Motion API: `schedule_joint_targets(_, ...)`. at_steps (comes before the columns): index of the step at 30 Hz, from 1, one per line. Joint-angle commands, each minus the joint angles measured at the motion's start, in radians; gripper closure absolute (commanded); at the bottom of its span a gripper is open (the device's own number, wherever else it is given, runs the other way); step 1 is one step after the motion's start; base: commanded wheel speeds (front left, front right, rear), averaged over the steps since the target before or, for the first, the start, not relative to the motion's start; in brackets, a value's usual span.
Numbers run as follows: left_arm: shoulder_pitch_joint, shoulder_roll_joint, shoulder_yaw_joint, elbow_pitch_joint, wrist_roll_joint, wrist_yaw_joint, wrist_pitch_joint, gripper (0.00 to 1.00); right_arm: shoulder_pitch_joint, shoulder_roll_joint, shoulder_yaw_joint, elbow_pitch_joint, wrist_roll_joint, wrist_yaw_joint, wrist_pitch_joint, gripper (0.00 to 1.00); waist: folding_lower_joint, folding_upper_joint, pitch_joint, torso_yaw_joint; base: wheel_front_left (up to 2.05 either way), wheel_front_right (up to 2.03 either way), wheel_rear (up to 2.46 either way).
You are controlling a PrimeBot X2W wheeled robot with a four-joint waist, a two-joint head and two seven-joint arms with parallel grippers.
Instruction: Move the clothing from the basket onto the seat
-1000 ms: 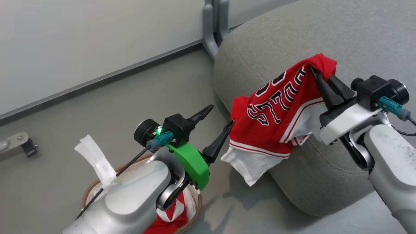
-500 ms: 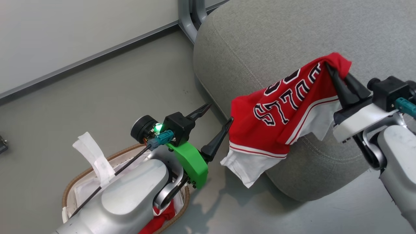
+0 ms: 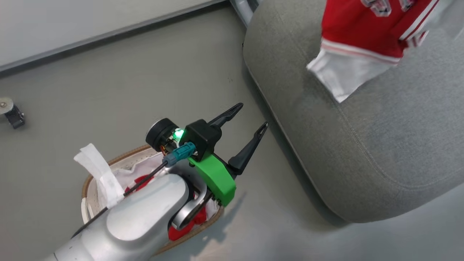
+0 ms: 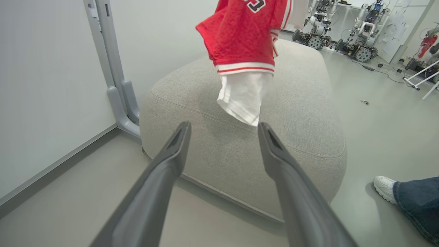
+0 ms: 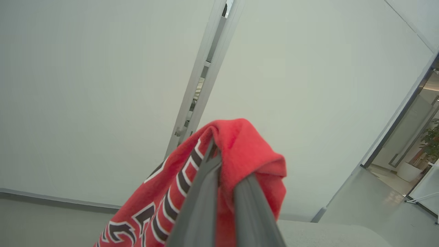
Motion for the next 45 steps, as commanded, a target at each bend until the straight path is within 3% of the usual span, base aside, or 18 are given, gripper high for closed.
schedule_joint_targets(1, -0.020, 0.014, 0.006, -0.017, 0.009, 0.011, 0.006, 0.00, -0.034, -0.027, -0.011, 0.016, 0.004, -0.001, 0.011, 1.00, -0.0001, -0.0001, 0.074, 0.062, 0.00, 0.00, 0.00)
schedule_joint_targets(10, -0.110, 0.067, 0.024, -0.166, 0.075, 0.066, 0.053, 0.00, -0.226, -0.108, -0.137, 0.170, -0.019, -0.001, 0.020, 1.00, -0.0001, -0.0001, 0.265, 0.153, 0.00, 0.00, 0.00)
schedule_joint_targets(21, -0.181, 0.120, 0.031, -0.337, 0.158, 0.133, 0.113, 0.00, -0.237, 0.019, -0.304, 0.473, -0.153, -0.001, -0.087, 1.00, -0.0001, -0.0001, 0.435, 0.190, 0.00, 0.00, 0.00)
schedule_joint_targets(27, -0.181, 0.137, 0.032, -0.349, 0.166, 0.145, 0.121, 0.00, -0.192, 0.093, -0.383, 0.546, -0.220, -0.001, -0.098, 1.00, -0.0001, -0.0001, 0.457, 0.190, 0.00, 0.00, 0.00)
schedule_joint_targets(28, -0.179, 0.138, 0.031, -0.347, 0.164, 0.146, 0.120, 0.00, -0.182, 0.102, -0.392, 0.546, -0.227, -0.001, -0.098, 0.93, -0.0001, -0.0001, 0.456, 0.189, 0.00, 0.00, 0.00)
schedule_joint_targets(29, -0.175, 0.139, 0.030, -0.344, 0.162, 0.146, 0.118, 0.00, -0.171, 0.115, -0.400, 0.544, -0.235, -0.001, -0.098, 0.70, -0.0001, -0.0001, 0.454, 0.188, 0.00, 0.00, 0.00)
schedule_joint_targets(30, -0.173, 0.138, 0.030, -0.341, 0.161, 0.145, 0.115, 0.00, -0.162, 0.124, -0.407, 0.542, -0.240, -0.001, -0.099, 0.62, -0.0001, -0.0001, 0.451, 0.187, 0.00, 0.00, 0.00)
schedule_joint_targets(32, -0.166, 0.137, 0.027, -0.334, 0.159, 0.146, 0.109, 0.00, -0.141, 0.148, -0.421, 0.531, -0.250, -0.001, -0.099, 0.00, -0.0001, -0.0001, 0.446, 0.182, 0.00, 0.00, 0.00)
schedule_joint_targets(45, -0.114, 0.151, 0.046, -0.280, 0.120, 0.154, 0.057, 0.00, 0.025, 0.216, -0.383, 0.411, -0.212, -0.001, -0.098, 0.00, -0.0001, -0.0001, 0.373, 0.136, 0.00, 0.00, 0.00)
